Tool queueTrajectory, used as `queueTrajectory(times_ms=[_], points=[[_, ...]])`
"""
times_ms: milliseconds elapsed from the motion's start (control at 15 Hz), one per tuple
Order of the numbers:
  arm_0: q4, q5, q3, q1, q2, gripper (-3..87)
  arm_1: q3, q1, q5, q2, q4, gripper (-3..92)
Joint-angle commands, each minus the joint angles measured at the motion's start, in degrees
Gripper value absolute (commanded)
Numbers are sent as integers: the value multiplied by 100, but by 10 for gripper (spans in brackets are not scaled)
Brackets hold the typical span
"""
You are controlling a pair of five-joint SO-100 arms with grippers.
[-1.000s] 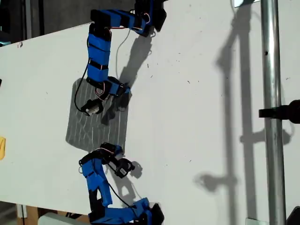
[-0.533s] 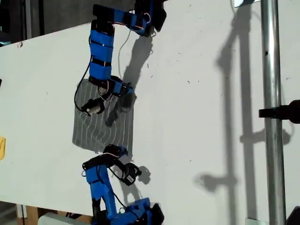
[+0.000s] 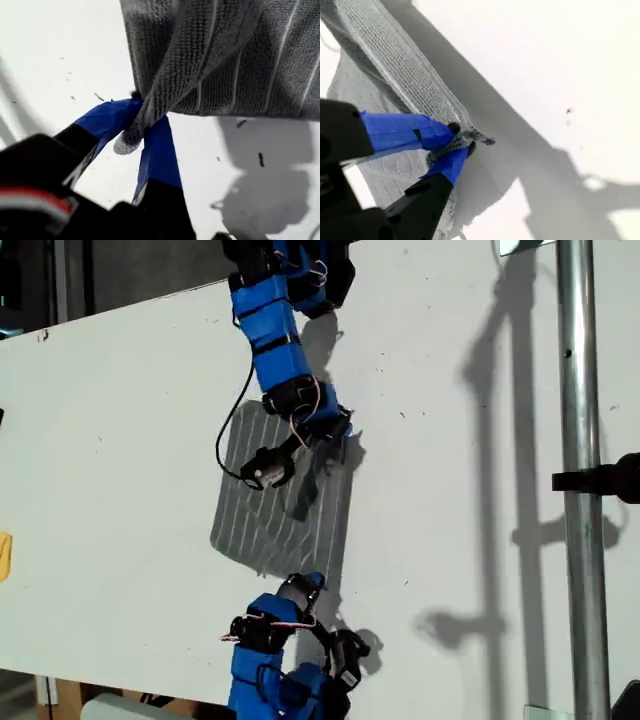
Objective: Grasp corners of a towel and fold twice.
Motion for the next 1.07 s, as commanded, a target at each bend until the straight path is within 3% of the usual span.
queueTrajectory(times_ms=[0, 133, 467, 800, 1000], points=[[-62, -773, 246, 747, 756, -29, -1178, -633, 404, -141, 316, -2], [123, -729, 334, 668, 870, -29, -1705, -589, 580, -483, 800, -2], [-308, 1784, 26, -1591, 835, -29, -97, 1354, 396, 615, 1257, -2], [-308, 3858, -1890, -3560, -1002, -29, 633, 3885, -1020, 1397, 940, -2], [-158, 4359, -3560, -3973, -2364, -29, 176, 4720, -2021, 1635, 940, -2]])
